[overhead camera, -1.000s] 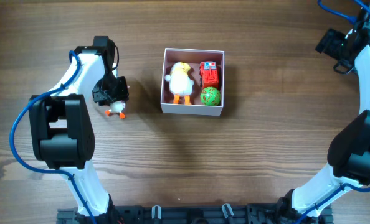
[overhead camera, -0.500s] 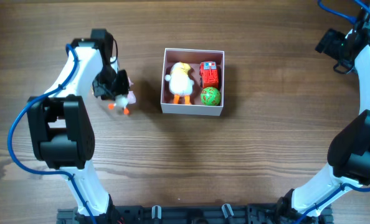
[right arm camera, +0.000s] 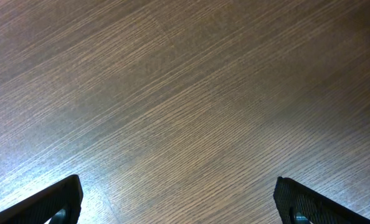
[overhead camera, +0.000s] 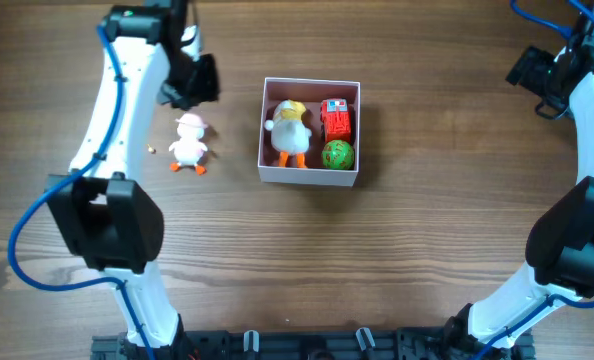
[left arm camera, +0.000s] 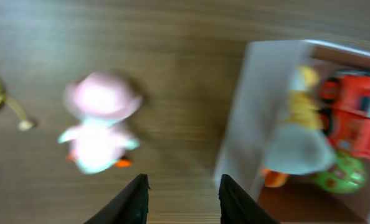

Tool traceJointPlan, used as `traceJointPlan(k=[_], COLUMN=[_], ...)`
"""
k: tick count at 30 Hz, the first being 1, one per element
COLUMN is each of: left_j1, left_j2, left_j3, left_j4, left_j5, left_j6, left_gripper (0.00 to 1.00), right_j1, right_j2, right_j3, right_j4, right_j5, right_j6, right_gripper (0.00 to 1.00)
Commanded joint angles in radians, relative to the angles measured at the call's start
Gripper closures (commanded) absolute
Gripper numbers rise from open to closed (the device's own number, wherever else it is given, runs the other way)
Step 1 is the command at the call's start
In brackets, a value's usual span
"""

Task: Pack container
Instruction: 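Close the left gripper on the duck figurine and lift it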

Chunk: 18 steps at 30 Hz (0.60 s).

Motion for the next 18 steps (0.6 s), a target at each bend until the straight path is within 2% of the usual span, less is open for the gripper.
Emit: traceJointPlan(k=[1,5,7,18], left_j1=[-0.073,-0.088,-0.074,0.063], left_j2=[-0.01,-0.009,-0.009,-0.009], left_j3=[0.049,0.022,-0.001,-0.274], left_j4=[0.011,0.005,0.003,0.064], left_j5=[-0.03,-0.224,-0.268,-0.255], left_j6=[0.001,-0.065,-0.082,-0.121], left_gripper=[0.58,0.53,0.52,0.48], right_j1=[0.001,0.001,0.001,0.001], right_j2=[0.001,0.001,0.001,0.001], right_j3=[-0.002,-0.002,-0.002,-0.002], right_j4=[0.002,0.002,0.002,0.002], right_j5=[0.017,0.017,0.017,0.017], right_j6=[0.011,0.011,0.011,0.011], right_gripper=[0.0,0.0,0.0,0.0])
